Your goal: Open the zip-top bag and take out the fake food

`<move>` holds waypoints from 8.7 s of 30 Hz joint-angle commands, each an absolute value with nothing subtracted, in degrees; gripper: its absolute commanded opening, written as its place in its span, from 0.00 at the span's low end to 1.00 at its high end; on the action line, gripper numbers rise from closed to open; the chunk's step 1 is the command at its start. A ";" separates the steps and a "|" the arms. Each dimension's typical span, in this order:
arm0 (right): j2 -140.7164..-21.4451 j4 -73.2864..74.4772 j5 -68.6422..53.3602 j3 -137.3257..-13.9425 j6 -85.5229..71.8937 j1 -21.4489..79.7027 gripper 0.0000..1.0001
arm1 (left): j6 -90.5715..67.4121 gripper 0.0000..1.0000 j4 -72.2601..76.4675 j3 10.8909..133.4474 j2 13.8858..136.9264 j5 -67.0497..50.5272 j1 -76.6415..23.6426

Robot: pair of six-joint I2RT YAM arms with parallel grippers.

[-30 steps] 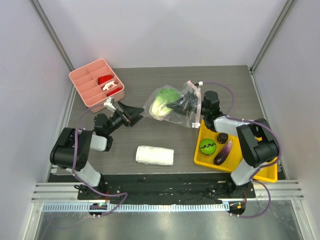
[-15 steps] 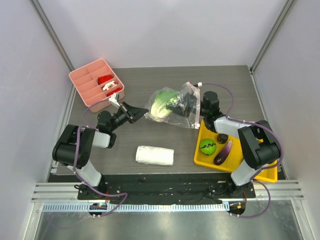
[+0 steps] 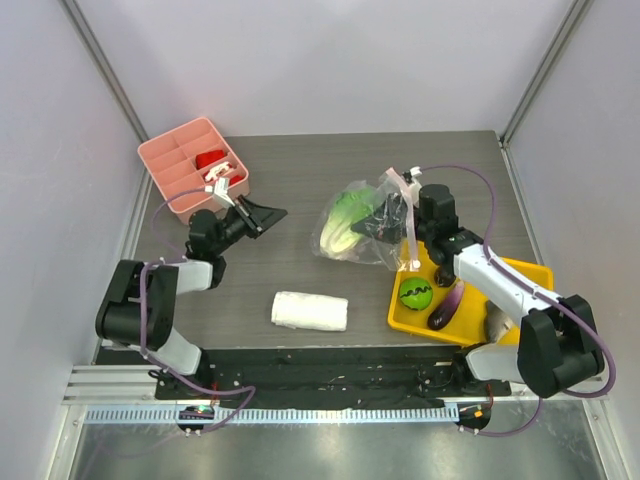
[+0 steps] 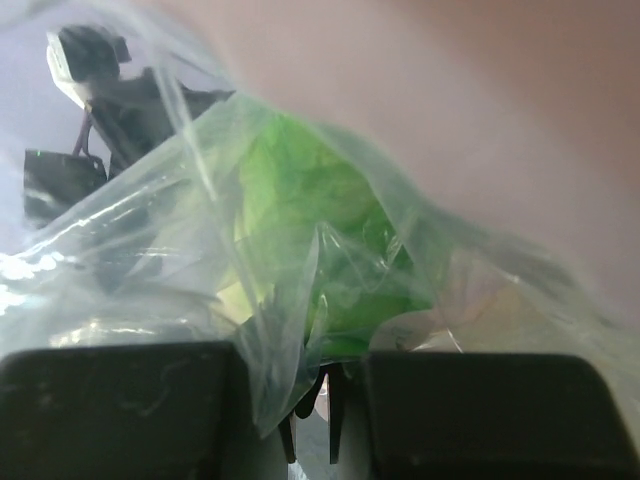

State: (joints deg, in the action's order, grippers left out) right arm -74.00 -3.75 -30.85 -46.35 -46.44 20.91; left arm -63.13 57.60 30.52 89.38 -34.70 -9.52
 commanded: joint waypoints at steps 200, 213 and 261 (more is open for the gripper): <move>-61.44 15.91 -16.00 -36.75 -60.90 21.01 0.70 | 15.64 0.00 42.45 36.65 82.79 2.11 -63.10; -66.70 8.18 -16.43 -36.99 -69.79 20.92 0.45 | 13.63 0.00 43.68 35.25 84.55 0.35 -65.04; -68.39 18.63 -45.96 -48.43 -55.81 6.42 0.01 | 13.63 1.00 43.32 29.18 80.49 12.48 -60.66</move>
State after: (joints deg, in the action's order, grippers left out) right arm -72.23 20.84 -41.45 -48.21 -52.75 6.31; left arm 11.73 38.00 27.07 76.03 10.83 -62.92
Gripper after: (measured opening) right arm 0.058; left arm 0.996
